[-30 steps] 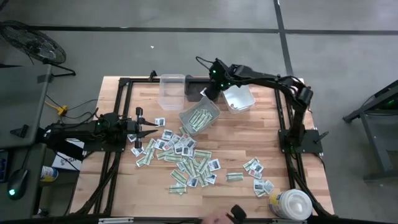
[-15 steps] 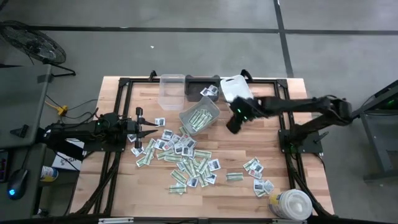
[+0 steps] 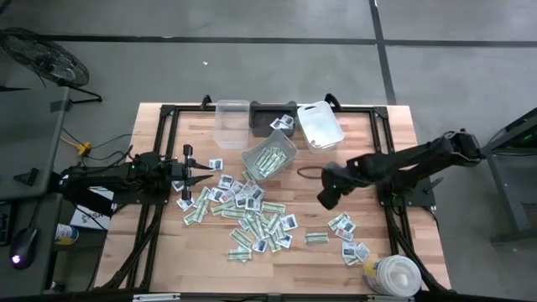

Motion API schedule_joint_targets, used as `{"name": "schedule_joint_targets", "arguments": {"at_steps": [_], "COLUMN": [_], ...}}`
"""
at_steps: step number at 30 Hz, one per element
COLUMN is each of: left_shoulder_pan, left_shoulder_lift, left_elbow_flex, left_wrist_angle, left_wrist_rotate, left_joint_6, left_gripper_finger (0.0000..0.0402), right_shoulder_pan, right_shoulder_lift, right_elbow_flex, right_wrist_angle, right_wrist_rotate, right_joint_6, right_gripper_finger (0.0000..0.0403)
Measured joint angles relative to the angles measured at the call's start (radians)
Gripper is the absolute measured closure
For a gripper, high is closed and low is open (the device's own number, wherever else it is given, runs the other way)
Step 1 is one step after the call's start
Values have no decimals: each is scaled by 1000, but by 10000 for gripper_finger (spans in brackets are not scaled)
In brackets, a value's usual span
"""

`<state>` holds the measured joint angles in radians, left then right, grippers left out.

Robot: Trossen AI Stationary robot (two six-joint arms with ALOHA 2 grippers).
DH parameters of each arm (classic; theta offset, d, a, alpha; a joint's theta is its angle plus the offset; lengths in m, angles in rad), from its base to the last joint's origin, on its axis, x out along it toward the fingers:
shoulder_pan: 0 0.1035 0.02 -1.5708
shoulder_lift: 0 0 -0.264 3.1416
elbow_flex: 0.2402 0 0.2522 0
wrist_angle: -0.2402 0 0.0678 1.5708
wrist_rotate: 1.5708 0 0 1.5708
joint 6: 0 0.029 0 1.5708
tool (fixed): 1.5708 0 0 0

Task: Pick & Place First Aid Supplies
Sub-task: Put the ointment pack into the white bin

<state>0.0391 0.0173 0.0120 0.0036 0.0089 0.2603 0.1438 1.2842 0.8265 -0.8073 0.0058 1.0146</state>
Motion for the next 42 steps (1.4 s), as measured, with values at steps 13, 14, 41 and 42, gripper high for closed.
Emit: {"name": "schedule_joint_targets", "arguments": {"at_steps": [13,14,41,42], "left_shoulder_pan": [0,0,0,0], "left_shoulder_lift": [0,0,0,0], "left_elbow_flex": [0,0,0,0], "left_wrist_angle": [0,0,0,0], "left_wrist_rotate": [0,0,0,0], "left_joint_6": [0,0,0,0], "left_gripper_finger": [305,305,305,305], "right_shoulder_pan": [285,302,427,427], "right_shoulder_lift": [76,91,299,306], "right_elbow_flex": [0,0,1,1], "right_wrist_angle": [-33,-33,1,8], "right_wrist_rotate": [-204,-214,-239,-240], "right_joint_6": [453,483,751,752], "right_gripper_finger": [238,237,224,224]}}
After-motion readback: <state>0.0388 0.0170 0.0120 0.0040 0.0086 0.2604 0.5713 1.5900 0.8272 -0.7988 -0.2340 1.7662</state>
